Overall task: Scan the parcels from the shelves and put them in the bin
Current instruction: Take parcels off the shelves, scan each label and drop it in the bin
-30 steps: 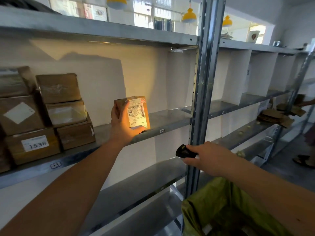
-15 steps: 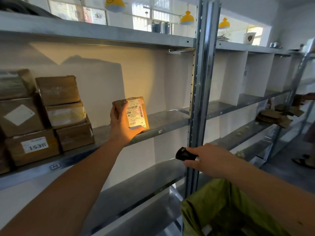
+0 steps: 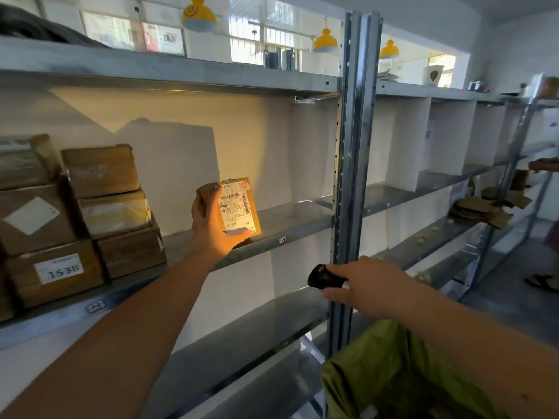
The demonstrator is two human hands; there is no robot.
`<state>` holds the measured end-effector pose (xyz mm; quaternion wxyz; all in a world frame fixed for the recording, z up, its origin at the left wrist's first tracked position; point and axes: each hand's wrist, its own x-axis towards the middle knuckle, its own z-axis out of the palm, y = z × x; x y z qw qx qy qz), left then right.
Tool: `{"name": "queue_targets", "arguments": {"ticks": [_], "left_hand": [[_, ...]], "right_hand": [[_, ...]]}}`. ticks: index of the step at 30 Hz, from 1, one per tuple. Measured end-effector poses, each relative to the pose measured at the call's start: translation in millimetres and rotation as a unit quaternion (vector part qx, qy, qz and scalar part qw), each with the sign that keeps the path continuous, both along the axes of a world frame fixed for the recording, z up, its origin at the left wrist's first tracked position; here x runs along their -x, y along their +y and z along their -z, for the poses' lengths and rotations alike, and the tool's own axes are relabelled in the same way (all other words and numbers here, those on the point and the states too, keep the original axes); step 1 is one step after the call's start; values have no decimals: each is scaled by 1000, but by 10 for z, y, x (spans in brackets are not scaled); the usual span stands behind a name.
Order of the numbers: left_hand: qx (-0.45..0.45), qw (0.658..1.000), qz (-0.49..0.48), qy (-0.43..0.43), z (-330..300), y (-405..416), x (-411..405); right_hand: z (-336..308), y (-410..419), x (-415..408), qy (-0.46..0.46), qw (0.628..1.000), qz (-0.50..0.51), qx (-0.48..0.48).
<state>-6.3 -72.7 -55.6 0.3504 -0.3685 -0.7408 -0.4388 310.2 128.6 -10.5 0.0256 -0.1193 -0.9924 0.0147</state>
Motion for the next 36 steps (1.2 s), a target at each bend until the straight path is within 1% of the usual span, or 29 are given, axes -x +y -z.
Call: {"name": "queue_targets", "arguments": {"ticks": [3,8,13,15,17,18,25,28,32,36], "left_hand": [[-3,1000,-4,-6,14,-14,-3],[-5,1000,-14,8,22,-3,2],[-2,999,-11,-39,-13,-2,-95],[18,997,-12,-73,-81,-6,-140],[48,986,-30,-158,-168,-8,-182],[54,982,-34,-180,-187,-7,-185],[63,978,-36,-196,-195,-29,-223],[51,978,-32,-201,-222,-14,-299],[11,979,22,-201,-219,0,-434],[3,979,78,-187,-205,89,-582]], "right_hand": [[-7,-11,2,1,1000,-5,-8],[-17,-30,1,-5,999,-2,-35],[6,-56,-9,-10,1000,4,-29],[15,-57,-5,-10,1000,5,-28],[20,-59,-3,-9,999,7,-31],[24,-61,-4,-8,999,9,-32],[27,-76,14,-3,999,11,-34],[18,-88,4,-5,1000,9,-28],[18,-92,10,0,1000,19,-12],[41,-91,36,5,999,39,7]]}}
